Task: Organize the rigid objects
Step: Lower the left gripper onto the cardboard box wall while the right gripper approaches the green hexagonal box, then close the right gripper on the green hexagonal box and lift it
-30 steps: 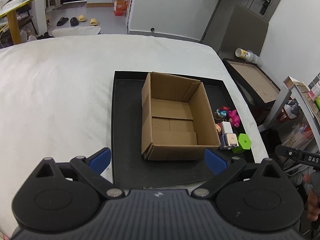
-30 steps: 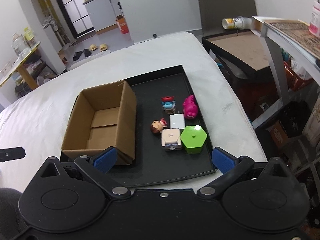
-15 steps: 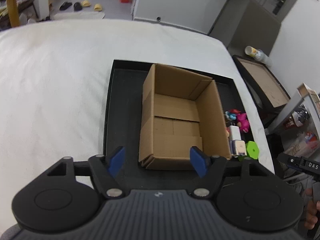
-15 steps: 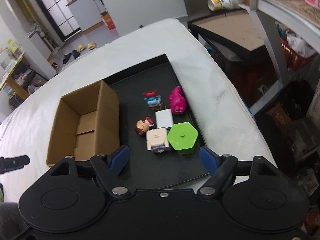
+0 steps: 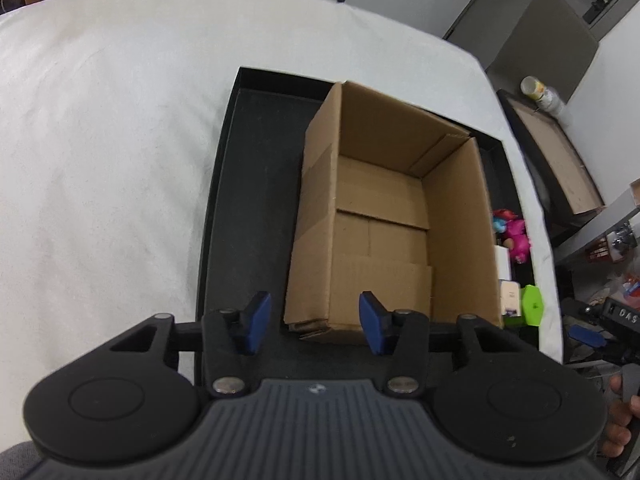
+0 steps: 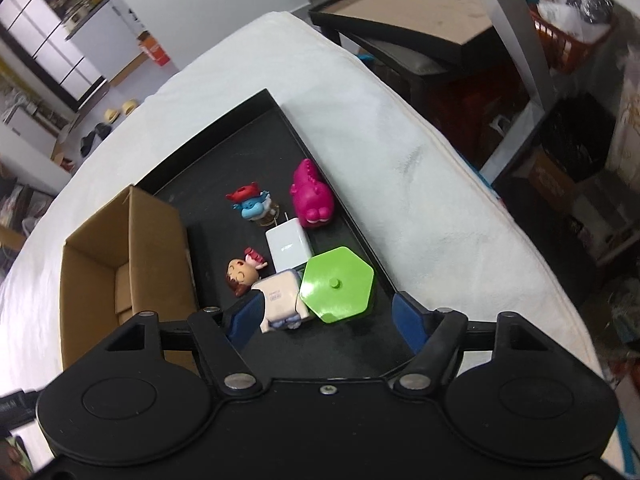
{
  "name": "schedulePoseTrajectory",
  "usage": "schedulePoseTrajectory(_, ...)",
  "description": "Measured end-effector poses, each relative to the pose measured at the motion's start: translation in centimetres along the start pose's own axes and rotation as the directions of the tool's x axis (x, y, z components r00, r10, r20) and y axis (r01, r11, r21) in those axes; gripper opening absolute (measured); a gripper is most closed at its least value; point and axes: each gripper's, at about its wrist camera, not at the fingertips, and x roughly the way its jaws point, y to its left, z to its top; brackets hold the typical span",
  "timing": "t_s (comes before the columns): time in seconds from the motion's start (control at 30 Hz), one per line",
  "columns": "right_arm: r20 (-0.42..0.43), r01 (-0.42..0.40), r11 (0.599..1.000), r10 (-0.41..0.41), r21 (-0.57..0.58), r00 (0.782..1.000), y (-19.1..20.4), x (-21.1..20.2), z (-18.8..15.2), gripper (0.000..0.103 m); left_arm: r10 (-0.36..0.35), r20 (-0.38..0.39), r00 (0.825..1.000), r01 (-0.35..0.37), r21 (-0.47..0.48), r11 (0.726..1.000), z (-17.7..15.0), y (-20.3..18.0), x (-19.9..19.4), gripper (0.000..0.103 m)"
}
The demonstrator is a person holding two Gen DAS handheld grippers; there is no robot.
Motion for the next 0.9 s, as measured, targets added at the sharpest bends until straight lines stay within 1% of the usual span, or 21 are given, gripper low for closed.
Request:
schedulePoseTrajectory(0.07,-0.008,0.012,1.000,-0.011,0.015,1.000,0.0,0.6,0.3,0.070,0.016,-0.016,1.000,-0.016,0.002,1.000,0.2,0.1,0.7,0.047)
schedulePoseTrajectory(0.17,-0.013,0.021,0.999,-0.021,0.036,1.000,0.3,1.4,0.7,0.071,0.010,-0.036,0.999,-0.010,-0.001,1.000,0.5,0.2,1.6,0.046)
schedulePoseTrajectory(0.23,-0.011,0.035,0.999,-0.035,0.029,0.999,0.6,1.9,0.9,0.071,0.011,-0.052,0.999,-0.011,0.002,1.000,0.6,0.2,2.1,0.045)
schedulePoseTrajectory(0.3,-0.022,0.058,0.998,-0.057,0.033,0.998,0.8,2.5,1.1,0.071,0.006,-0.067,0.998,-0.007,-0.012,1.000,0.8,0.4,2.7,0.040)
schedulePoseTrajectory(0.33,-0.027,0.059,0.998,-0.058,0.038,0.998,0.9,2.8,1.2,0.071,0.016,-0.071,0.997,-0.017,-0.016,1.000,0.9,0.4,3.0,0.037)
schedulePoseTrajectory(0.37,-0.029,0.063,0.997,-0.062,0.041,0.998,1.0,3.0,1.2,0.071,0.022,-0.075,0.997,-0.024,-0.022,0.999,1.0,0.5,3.1,0.032)
schedulePoseTrajectory(0.47,-0.039,0.088,0.995,-0.086,0.050,0.996,1.1,3.8,1.2,0.071,-0.018,-0.092,0.996,0.012,-0.056,0.998,1.0,0.7,3.3,0.017)
schedulePoseTrajectory(0.6,-0.046,0.112,0.993,-0.110,0.041,0.993,1.4,4.8,1.0,0.069,0.007,-0.098,0.995,-0.013,-0.054,0.998,0.9,0.3,3.0,0.016)
schedulePoseTrajectory(0.63,-0.052,0.115,0.993,-0.112,0.042,0.992,1.4,5.1,0.9,0.067,0.012,-0.095,0.995,-0.017,-0.059,0.998,0.7,0.4,2.9,0.016)
schedulePoseTrajectory(0.7,-0.064,0.113,0.992,-0.109,0.056,0.992,1.2,5.4,0.8,0.051,0.013,-0.091,0.996,-0.020,-0.072,0.997,0.4,0.7,2.7,0.016)
schedulePoseTrajectory(0.83,-0.065,0.093,0.994,-0.088,0.066,0.994,0.9,5.4,0.4,0.050,0.003,-0.087,0.996,-0.012,-0.100,0.995,-0.3,1.5,2.2,0.016)
schedulePoseTrajectory(0.87,-0.063,0.091,0.994,-0.086,0.066,0.994,0.9,5.2,0.3,0.045,-0.001,-0.086,0.996,-0.008,-0.103,0.995,-0.5,1.8,2.1,0.016)
schedulePoseTrajectory(0.9,-0.053,0.091,0.993,-0.087,0.069,0.995,0.9,5.0,0.3,0.034,-0.005,-0.085,0.996,-0.004,-0.105,0.994,-0.6,2.0,2.0,0.016)
